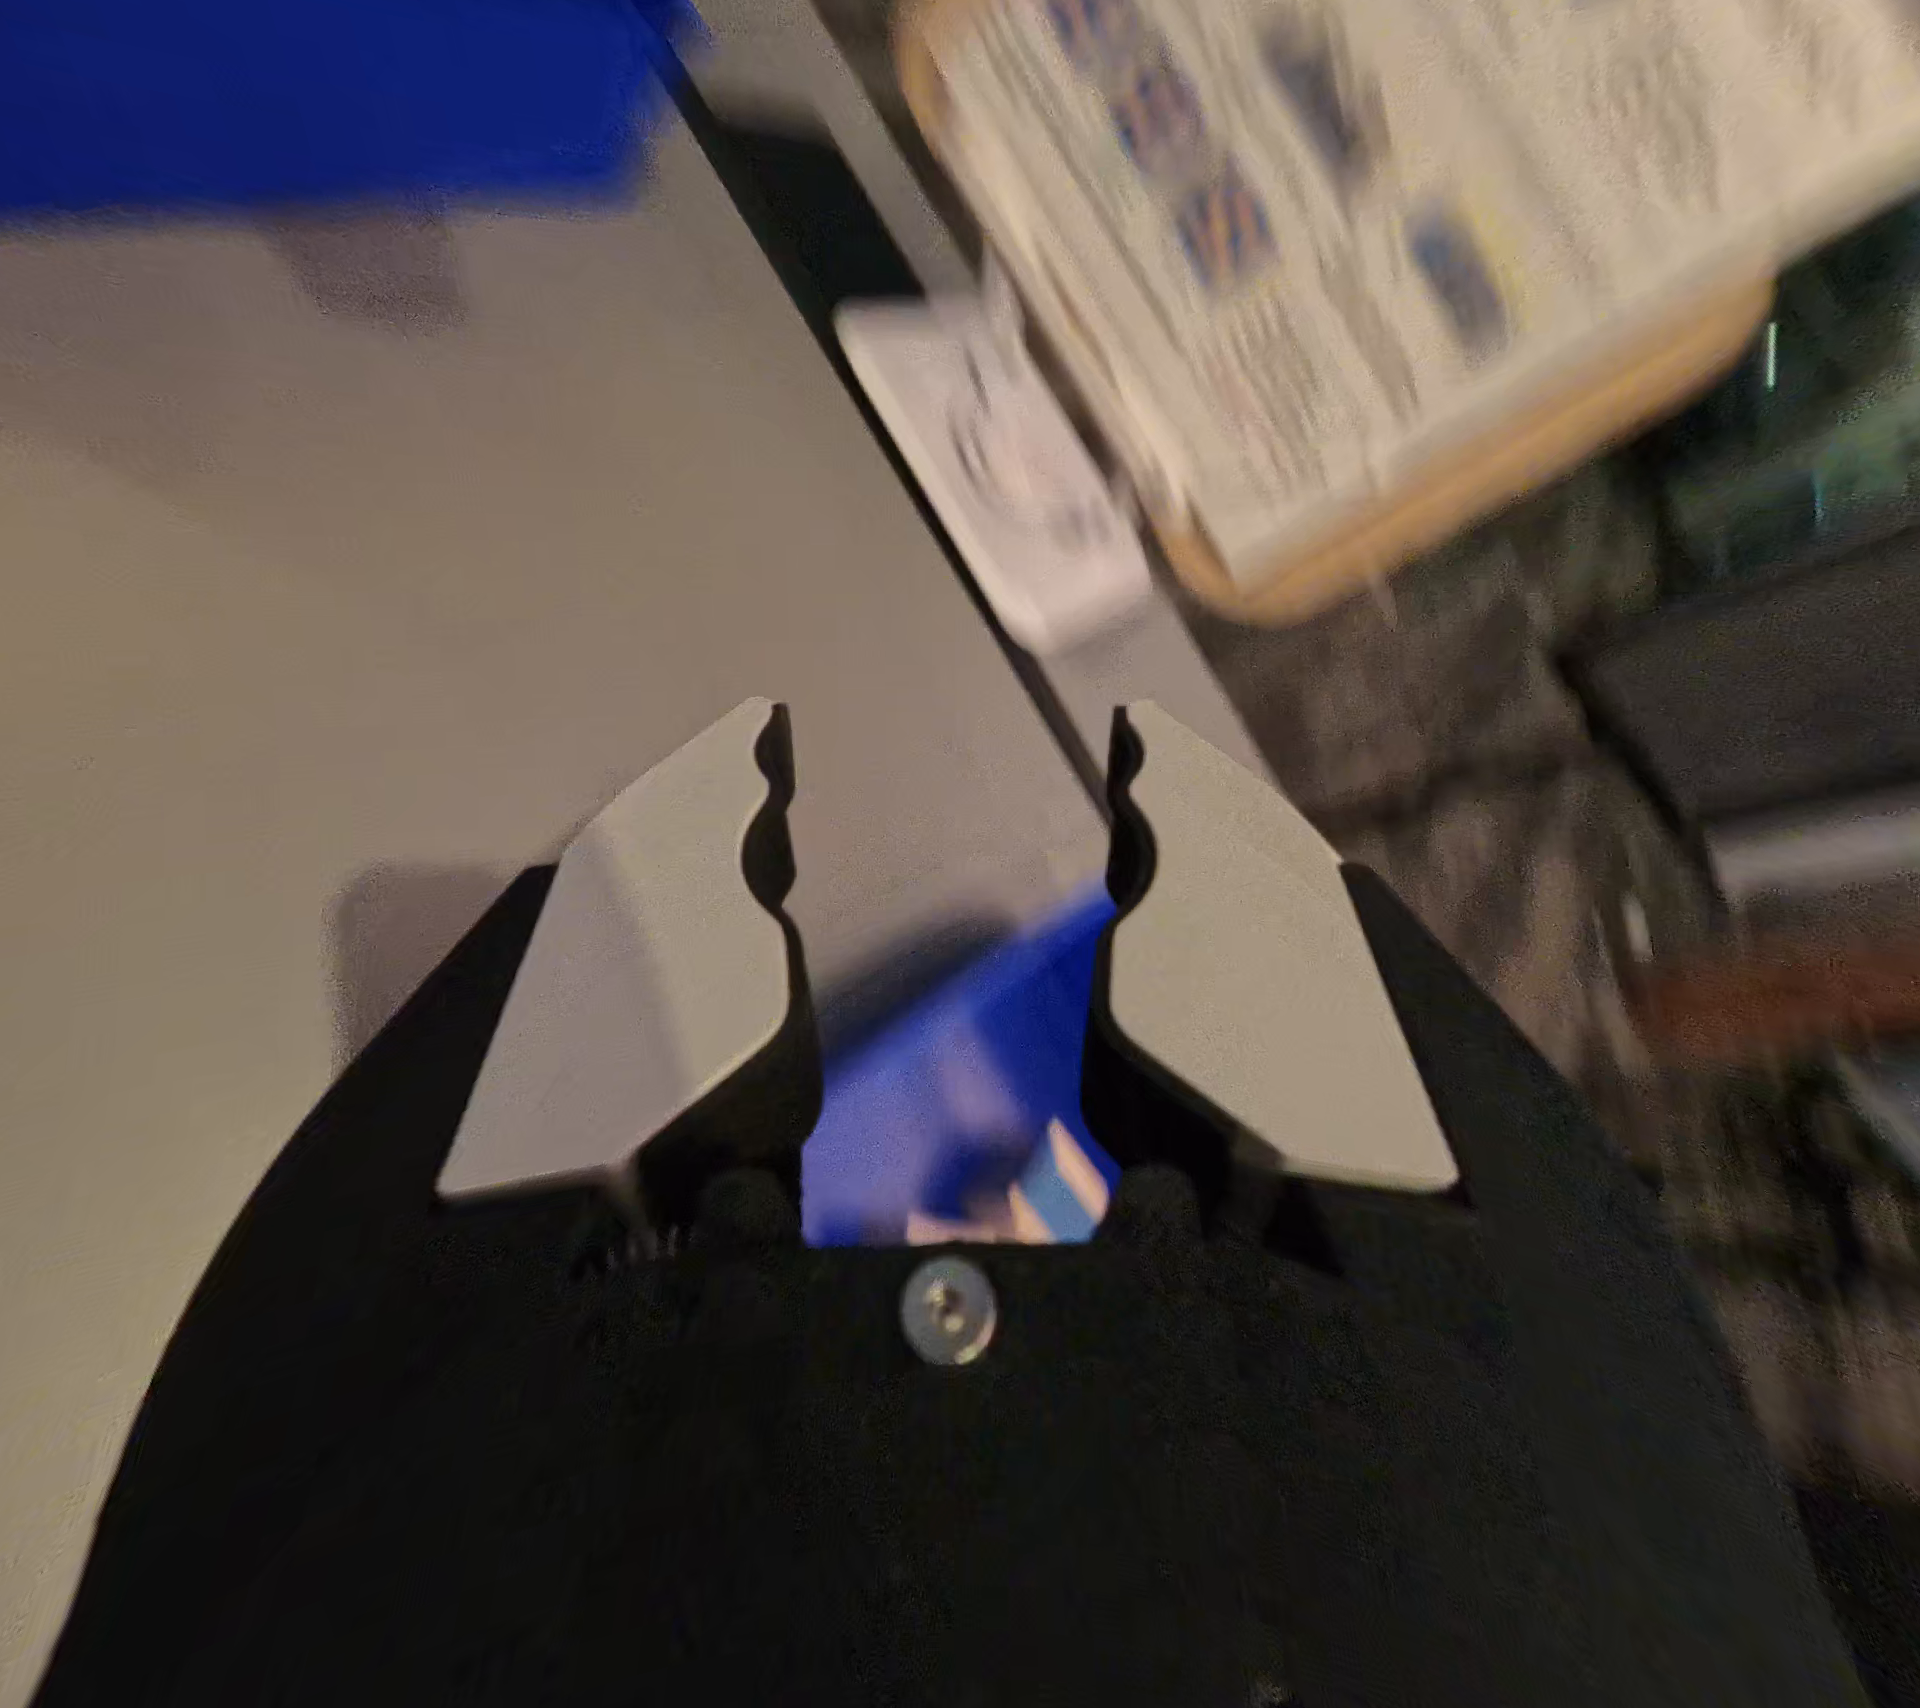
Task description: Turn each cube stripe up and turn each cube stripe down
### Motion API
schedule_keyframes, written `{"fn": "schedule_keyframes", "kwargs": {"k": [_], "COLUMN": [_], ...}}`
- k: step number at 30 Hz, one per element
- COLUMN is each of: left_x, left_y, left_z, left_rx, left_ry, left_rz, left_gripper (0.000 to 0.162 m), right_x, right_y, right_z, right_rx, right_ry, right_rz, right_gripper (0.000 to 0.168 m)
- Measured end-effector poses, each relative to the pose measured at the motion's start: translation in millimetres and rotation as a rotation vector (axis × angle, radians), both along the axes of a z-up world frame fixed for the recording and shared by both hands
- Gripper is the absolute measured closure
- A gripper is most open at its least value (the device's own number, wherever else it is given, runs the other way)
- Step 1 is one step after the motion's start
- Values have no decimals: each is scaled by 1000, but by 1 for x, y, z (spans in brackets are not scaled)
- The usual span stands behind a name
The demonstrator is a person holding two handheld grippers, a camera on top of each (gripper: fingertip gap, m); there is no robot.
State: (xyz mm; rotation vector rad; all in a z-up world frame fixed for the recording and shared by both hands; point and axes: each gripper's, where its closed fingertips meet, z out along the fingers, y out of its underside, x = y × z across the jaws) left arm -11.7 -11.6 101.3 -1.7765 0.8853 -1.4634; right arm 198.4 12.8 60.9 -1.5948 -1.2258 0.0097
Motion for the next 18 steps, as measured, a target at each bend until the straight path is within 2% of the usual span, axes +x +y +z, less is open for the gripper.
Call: {"fn": "schedule_keyframes", "kwargs": {"k": [1, 3, 8, 11, 18], "left_x": [16, 45, 93, 105, 114], "left_y": [-6, -16, -44, -52, -58], "left_z": [-3, -11, -24, -31, -42], "left_rx": [-30, -86, -221, -256, -259], "left_ry": [-18, -39, -94, -93, -59], "left_rz": [-50, -133, -314, -358, -393], "left_gripper": [115, 115, 114, 114, 115], "right_x": [-30, -73, -116, -122, -124], "right_y": [-14, -36, -62, -67, -64], "right_z": [7, 13, 13, 9, -5], "right_rx": [61, 171, 387, 377, 275], "right_ry": [56, 129, 126, 126, 108], "right_rz": [128, 275, 354, 373, 395], "right_gripper": [105, 98, 94, 99, 123]}}
